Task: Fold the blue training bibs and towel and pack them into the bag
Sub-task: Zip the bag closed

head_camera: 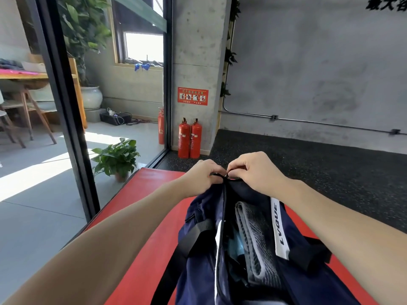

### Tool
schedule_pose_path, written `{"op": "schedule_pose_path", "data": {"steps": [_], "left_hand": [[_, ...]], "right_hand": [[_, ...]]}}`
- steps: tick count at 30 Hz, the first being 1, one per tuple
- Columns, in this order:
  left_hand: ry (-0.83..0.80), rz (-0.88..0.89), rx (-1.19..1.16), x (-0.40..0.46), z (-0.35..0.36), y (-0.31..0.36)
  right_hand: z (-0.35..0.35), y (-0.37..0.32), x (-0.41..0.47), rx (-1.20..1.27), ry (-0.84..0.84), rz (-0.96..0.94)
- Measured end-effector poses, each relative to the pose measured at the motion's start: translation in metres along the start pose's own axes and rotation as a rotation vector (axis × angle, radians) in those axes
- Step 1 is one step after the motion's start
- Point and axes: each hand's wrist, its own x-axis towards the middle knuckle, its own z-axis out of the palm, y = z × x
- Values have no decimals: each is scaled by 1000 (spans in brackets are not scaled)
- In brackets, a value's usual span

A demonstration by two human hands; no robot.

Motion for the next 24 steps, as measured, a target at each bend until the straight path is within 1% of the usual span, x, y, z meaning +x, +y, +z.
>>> {"op": "schedule_pose_path", "data": {"steps": [2,4,7,9,11,13,16,18,19,22,24], "left_hand": [[5,-12,20,-1,1,-4],[44,-61,59,-2,5,-14],[101,-182,65,-4,10,-36],[117,-229,42,-4,12,-40],[121,-192,25,-5,7,-28],[91,-86,-5,-6,-1,-4],[-59,46,-148,-13,-14,43],[-155,142,-113,-17,-13,65],[-169,157,-69,-17,-9,71],[-141,93,21,-18,-5,78],[-163,76,54,-18,-5,82]], "right_hand": [[-4,-1,-6,2,6,-13],[-11,-4,-16,9,9,-21],[-28,-10,-41,87,-10,26],[-37,-15,-59,122,-10,49],[-42,-17,-71,129,20,54],[-45,-17,-77,138,53,67],[-48,-18,-77,126,89,71],[-49,-21,-78,122,97,65],[-50,-22,-79,125,91,64],[-50,-26,-85,102,63,65],[-51,-26,-92,77,67,76]]}}
